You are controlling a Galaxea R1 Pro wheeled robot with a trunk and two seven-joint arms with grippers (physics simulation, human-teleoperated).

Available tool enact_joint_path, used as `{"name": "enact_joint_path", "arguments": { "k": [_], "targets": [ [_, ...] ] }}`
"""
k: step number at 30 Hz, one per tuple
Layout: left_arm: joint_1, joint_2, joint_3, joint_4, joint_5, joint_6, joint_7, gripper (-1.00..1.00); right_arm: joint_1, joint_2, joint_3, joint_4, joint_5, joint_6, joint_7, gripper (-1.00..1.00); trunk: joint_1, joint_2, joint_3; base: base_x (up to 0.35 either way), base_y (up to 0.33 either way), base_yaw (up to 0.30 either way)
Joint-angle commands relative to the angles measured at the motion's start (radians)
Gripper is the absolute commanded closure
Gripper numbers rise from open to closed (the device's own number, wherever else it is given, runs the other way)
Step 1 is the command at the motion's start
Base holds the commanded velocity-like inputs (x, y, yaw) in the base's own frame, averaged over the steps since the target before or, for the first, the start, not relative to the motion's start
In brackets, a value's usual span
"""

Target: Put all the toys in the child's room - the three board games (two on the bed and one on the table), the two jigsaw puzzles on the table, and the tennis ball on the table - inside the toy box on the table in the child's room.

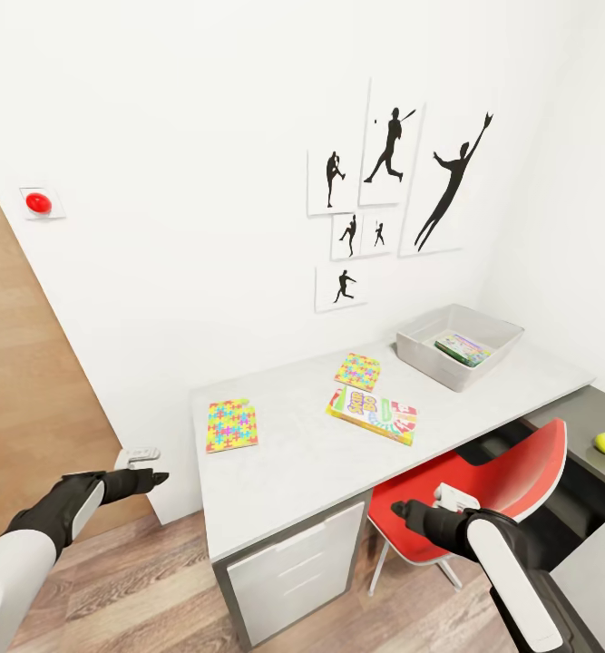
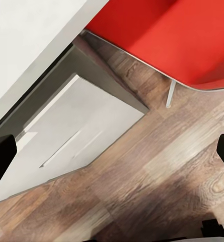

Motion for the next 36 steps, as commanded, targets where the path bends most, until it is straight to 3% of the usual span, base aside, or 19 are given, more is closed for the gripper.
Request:
{"name": "enact_joint_path", "arguments": {
  "k": [1, 36],
  "targets": [
    [-0.001, 0.000, 0.005, -0.001, 0.006, 0.010, -0.003, -1.00, -0.001, -0.001, 0.001, -0.001, -0.010, 0.001, -0.010, -1.00, 0.000, -0.001, -0.001, 0.000, 0.000, 0.000],
    [-0.001, 0.001, 0.005, -0.001, 0.007, 0.009, -0.004, -1.00, -0.001, -0.002, 0.001, 0.002, -0.011, -0.007, -0.010, -1.00, 0.000, -0.001, -0.001, 0.000, 0.035, 0.000]
  ]
}}
